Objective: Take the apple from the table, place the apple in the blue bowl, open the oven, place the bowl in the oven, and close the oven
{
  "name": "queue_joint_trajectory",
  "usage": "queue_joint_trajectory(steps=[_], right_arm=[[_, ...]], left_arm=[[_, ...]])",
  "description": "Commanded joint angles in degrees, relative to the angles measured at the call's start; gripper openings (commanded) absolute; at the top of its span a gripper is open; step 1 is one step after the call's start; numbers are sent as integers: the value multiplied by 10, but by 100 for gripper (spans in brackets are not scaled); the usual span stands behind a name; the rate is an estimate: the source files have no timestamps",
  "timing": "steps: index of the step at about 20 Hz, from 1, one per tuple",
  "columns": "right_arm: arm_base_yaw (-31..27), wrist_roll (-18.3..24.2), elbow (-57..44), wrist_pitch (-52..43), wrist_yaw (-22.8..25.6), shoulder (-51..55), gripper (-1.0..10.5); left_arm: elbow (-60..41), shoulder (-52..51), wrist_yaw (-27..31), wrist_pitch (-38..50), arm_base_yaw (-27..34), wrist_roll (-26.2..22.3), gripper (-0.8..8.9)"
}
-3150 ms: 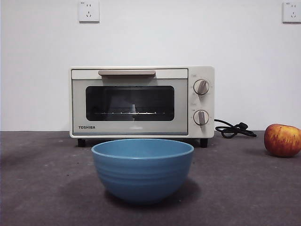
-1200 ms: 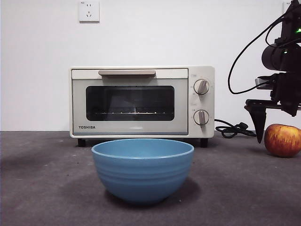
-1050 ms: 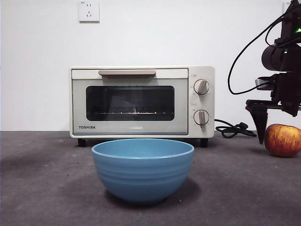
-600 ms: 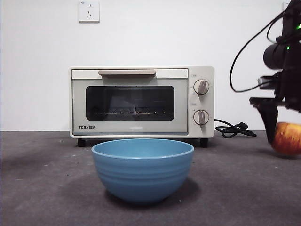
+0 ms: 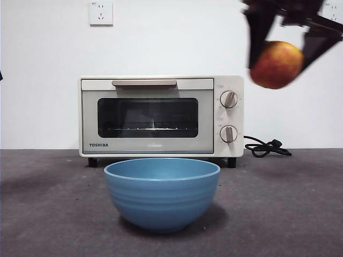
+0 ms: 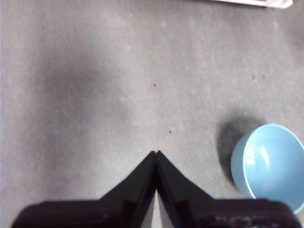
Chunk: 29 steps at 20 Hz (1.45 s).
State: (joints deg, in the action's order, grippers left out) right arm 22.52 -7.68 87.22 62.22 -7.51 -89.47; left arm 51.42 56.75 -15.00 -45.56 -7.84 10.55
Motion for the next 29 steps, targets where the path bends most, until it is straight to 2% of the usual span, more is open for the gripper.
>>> queue_joint_trajectory(steps=[1, 4, 7, 11, 13, 16, 20, 25, 29], right_arm=[[60, -18, 0, -2, -1, -6, 0], [152, -23, 0, -9, 11, -8, 0], [224, -34, -1, -9, 47, -8, 0], [291, -49, -3, -27, 62, -12, 0], [314, -65, -18, -46, 86, -16, -1], [328, -86, -90, -101, 108, -18, -1], [326, -115, -180, -190, 108, -18, -1], [326, -119, -205, -245, 107, -24, -1], [326, -119, -206, -245, 97, -62, 1]], left_arm=[[0, 4, 1, 6, -1, -7, -4], [0, 5, 1, 9, -1, -7, -4], [0, 5, 0, 10, -2, -7, -4], [0, 5, 0, 5, -2, -7, -4], [0, 5, 0, 4, -2, -7, -4], [0, 5, 0, 2, -2, -7, -4], [0, 5, 0, 2, -2, -7, -4], [0, 5, 0, 2, -2, -7, -4], [0, 5, 0, 2, -2, -7, -4]])
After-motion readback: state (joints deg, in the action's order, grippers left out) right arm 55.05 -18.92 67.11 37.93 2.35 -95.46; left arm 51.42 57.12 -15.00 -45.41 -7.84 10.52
